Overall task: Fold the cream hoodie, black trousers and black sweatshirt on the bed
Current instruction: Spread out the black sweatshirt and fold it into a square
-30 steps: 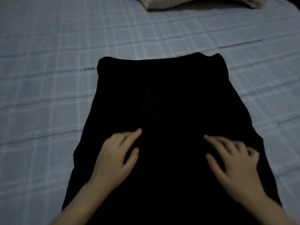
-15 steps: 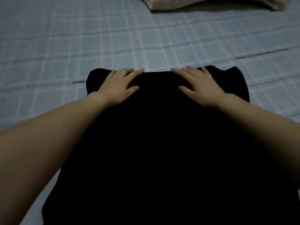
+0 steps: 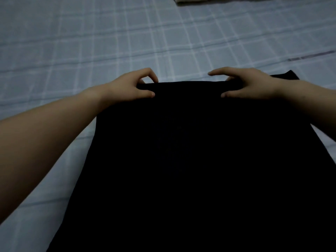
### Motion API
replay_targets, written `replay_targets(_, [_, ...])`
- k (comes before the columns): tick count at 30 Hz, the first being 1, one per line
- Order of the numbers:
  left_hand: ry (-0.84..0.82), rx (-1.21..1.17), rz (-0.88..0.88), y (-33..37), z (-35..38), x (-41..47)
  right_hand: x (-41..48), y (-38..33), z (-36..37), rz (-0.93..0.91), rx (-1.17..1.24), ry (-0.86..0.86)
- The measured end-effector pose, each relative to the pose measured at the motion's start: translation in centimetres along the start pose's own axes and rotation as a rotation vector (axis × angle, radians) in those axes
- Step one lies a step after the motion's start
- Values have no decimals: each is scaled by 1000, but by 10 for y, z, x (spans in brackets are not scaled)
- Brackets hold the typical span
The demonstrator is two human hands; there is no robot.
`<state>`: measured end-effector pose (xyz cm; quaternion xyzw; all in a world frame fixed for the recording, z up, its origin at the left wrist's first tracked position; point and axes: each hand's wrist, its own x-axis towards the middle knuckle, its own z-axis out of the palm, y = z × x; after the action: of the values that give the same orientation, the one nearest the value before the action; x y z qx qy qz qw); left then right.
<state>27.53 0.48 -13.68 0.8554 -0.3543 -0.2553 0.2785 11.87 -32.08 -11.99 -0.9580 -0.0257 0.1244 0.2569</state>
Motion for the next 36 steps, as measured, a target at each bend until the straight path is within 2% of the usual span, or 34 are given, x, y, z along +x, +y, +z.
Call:
replay_targets(3, [9,-129,25,2,-4,-11,-9,0,-4,-35,71,4])
replay_targets(9, [58,-213,74,18,1,-50,-53,-5,-2,-76,192,79])
replay_targets(16, [91,-155,47,49,22,-110,-125,-43,24,-76,344,92])
replay_targets(27, [111,-273,23,115,49,-225,-253,-107,33,47,434,184])
replay_targets(32, [30,-323,22,133,63,-286,-321,-148,44,86,525,145])
replay_targets(36, [-170,-272,-33,127,81,-326,-364,-161,63,229,627,-51])
